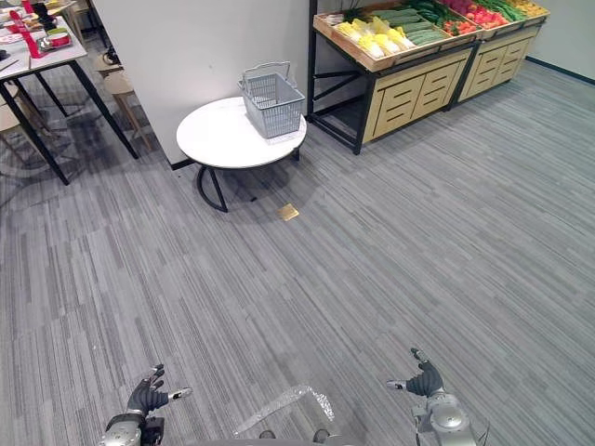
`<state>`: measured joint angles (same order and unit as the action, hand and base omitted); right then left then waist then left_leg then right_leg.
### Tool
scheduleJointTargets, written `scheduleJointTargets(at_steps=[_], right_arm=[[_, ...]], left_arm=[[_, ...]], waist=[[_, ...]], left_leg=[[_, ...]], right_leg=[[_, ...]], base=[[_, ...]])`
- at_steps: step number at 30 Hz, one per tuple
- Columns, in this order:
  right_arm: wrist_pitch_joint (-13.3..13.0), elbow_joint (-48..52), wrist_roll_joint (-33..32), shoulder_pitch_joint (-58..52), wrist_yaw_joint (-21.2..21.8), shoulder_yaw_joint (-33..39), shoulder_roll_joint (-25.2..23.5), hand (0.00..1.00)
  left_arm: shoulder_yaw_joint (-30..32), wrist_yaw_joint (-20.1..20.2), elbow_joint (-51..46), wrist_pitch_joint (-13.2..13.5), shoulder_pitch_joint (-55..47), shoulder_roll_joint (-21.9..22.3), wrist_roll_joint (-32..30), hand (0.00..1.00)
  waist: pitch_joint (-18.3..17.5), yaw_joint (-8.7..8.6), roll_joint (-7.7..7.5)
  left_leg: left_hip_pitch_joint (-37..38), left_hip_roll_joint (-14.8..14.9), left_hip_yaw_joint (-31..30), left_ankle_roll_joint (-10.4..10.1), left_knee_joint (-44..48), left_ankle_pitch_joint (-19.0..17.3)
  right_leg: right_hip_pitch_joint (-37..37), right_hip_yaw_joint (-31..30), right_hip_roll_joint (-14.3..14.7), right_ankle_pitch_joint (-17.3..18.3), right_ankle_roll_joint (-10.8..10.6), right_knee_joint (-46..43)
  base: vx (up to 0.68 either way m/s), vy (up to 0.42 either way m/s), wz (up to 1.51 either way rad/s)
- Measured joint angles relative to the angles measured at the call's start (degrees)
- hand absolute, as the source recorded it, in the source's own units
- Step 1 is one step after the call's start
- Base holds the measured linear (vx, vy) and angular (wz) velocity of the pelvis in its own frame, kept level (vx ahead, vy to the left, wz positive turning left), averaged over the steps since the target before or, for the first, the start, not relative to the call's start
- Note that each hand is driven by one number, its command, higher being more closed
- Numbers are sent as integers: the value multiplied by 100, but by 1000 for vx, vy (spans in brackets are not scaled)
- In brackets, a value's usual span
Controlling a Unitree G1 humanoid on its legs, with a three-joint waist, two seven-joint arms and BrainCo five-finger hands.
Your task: Pick vegetable in the basket
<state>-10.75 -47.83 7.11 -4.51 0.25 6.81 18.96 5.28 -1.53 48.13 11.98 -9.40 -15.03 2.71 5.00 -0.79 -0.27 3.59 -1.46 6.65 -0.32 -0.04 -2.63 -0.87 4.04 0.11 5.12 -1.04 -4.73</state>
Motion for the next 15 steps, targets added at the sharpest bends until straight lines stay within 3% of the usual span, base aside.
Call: scheduleJointTargets(at_steps=[7, 15], right_arm=[[-17, 378, -388, -41, -4, 162, -66, 0], [-14, 380, -607, -83, -6, 188, -311, 0]], left_arm=[[6, -85, -645, 93, -64, 26, 23, 0], [5, -117, -716, 110, -80, 206, 280, 0]], waist=[[-12, -4, 20], [-20, -12, 32]], left_leg=[[-5, -3, -12, 0, 1, 0], [-15, -3, -14, 0, 4, 0]], right_leg=[[-80, 27, 3, -4, -8, 103], [-70, 31, 3, -10, -16, 98]], base=[[55, 1, 0], [4, 0, 0]])
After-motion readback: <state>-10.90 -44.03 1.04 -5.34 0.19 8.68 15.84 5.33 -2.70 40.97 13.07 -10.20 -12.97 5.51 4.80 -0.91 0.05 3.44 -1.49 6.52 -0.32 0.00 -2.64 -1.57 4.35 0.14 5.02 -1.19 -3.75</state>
